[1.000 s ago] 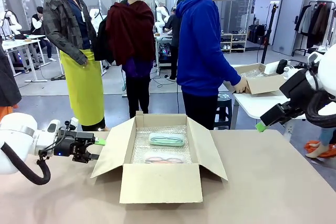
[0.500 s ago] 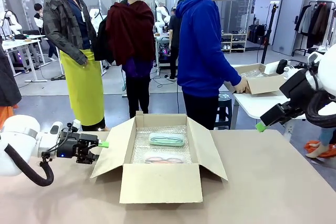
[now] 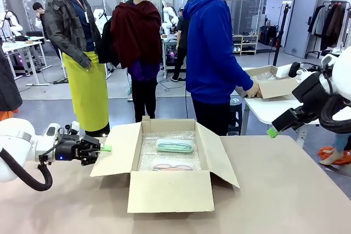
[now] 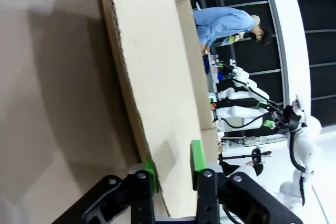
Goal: Pack the glasses set securely to prepare it for shipping.
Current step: Position the Package Box on the left side of the table.
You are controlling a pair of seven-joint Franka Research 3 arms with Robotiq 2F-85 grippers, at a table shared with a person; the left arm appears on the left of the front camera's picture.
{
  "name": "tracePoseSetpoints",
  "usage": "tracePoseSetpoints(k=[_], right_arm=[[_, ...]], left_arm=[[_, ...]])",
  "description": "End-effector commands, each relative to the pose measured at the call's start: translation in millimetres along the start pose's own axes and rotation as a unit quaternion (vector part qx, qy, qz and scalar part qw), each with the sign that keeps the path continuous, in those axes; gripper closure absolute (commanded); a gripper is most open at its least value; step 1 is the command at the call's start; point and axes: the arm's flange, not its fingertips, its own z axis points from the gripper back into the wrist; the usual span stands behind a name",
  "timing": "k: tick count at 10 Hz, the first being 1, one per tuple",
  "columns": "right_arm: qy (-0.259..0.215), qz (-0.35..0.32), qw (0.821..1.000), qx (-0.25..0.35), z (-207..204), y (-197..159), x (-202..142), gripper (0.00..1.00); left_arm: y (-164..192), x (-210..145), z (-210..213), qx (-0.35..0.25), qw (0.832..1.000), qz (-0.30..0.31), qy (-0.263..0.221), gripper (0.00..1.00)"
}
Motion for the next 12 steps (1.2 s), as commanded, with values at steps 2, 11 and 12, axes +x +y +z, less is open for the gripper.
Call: tracePoseSetpoints(k=[2,11,12], right_arm=[[-0.004,0.004,1.0,-0.003,-0.1,-0.7,1.1,0.0],[-0.004,0.004,1.0,-0.003,-0.1,-0.7,1.1,0.0],[-0.004,0.004,1.0,-0.003,-0.1,-0.7,1.1,0.0]], left_arm=[[-17.7,6.4,4.4,-0.033,0.999,0.003,0.006,1.0],[-14.9,7.7,0.4,-0.026,1.0,-0.001,0.005,0.98],[-14.9,7.7,0.4,-0.026,1.0,-0.001,0.005,0.98]])
